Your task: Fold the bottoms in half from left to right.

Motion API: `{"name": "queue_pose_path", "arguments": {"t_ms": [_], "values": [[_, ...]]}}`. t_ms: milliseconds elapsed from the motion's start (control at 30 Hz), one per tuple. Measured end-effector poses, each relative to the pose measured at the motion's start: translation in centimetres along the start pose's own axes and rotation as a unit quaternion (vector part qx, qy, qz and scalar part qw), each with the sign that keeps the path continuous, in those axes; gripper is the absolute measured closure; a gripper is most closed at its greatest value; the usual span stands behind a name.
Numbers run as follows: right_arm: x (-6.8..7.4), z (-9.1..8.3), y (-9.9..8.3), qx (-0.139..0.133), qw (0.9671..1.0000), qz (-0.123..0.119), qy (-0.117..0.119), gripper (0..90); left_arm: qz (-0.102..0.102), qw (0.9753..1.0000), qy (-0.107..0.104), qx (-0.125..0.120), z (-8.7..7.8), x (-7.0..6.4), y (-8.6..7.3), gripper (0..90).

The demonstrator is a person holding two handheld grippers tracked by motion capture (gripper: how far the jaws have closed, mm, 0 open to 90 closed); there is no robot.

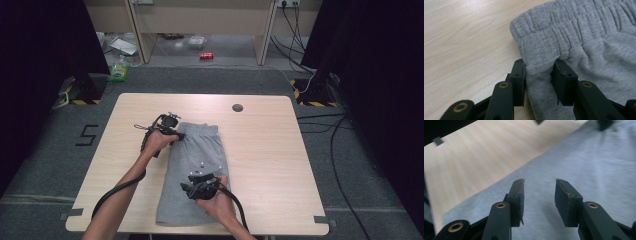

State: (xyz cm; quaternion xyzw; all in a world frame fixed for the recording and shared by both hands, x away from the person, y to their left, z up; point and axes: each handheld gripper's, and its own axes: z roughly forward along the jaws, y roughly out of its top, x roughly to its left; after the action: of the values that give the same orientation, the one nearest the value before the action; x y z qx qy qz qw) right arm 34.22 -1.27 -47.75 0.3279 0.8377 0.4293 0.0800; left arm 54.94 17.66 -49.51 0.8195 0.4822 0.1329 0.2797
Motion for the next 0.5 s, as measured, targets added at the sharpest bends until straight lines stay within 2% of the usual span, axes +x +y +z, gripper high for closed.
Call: {"name": "queue_pose_path", "arguments": {"t_ms": [300,500], "values": [[-3.4,-1.6,0.4,-0.015,0.9989,0.031,-0.033,58.8,0.000,1.0000,-0.001,-0.002,0.0,0.0,-0.1,63.5],[-5.4,-1.8,0.0,-0.009,0.9974,0.055,-0.046,57.8,-0.001,1.0000,0.000,-0.001,0.0,0.0,-0.1,63.5]]}}
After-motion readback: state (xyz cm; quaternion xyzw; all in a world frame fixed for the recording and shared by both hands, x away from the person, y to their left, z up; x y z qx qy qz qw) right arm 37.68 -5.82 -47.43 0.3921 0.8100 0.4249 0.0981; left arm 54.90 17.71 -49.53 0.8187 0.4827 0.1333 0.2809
